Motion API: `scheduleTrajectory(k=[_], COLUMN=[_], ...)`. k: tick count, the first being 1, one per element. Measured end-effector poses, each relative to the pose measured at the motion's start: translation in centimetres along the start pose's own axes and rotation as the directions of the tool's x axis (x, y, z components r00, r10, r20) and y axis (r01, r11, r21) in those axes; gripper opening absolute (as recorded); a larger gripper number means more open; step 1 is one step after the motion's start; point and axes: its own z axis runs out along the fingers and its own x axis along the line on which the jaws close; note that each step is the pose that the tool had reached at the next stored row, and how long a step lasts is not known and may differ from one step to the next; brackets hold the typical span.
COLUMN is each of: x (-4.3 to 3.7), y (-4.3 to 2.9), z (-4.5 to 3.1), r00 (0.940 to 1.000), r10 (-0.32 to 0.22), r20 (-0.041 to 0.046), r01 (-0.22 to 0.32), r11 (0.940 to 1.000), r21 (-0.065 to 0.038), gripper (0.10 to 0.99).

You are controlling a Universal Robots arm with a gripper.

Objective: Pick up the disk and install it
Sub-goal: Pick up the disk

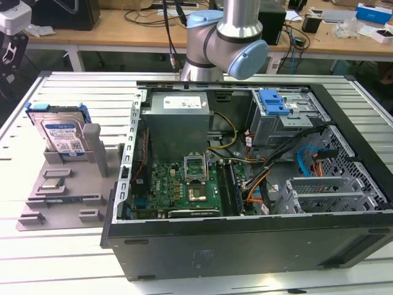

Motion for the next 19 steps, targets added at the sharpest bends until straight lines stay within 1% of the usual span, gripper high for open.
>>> scheduleTrajectory(k=[3, 4, 8, 12, 15, 16, 19], x=[0.00, 0.00, 0.00, 0.00, 0.00, 0.00, 0.00], y=[0.00, 0.00, 0.00, 0.00, 0.00, 0.00, 0.00], z=[0.00, 0.00, 0.00, 0.00, 0.00, 0.00, 0.00], r00=[0.9988, 0.9974, 0.9898, 0.9829, 0.9695, 0.9674, 0.9577], r10=[-0.050, -0.072, -0.143, -0.184, -0.245, -0.253, -0.288], r20=[-0.0022, -0.0032, -0.0062, -0.0079, -0.0103, -0.0106, -0.0119], r01=[0.050, 0.072, 0.143, 0.184, 0.245, 0.253, 0.287], r11=[0.9988, 0.9974, 0.9898, 0.9829, 0.9695, 0.9674, 0.9577], r21=[-0.001, -0.002, -0.004, -0.006, -0.008, -0.008, -0.010], gripper=[0.106, 0.106, 0.106, 0.106, 0.106, 0.106, 0.106])
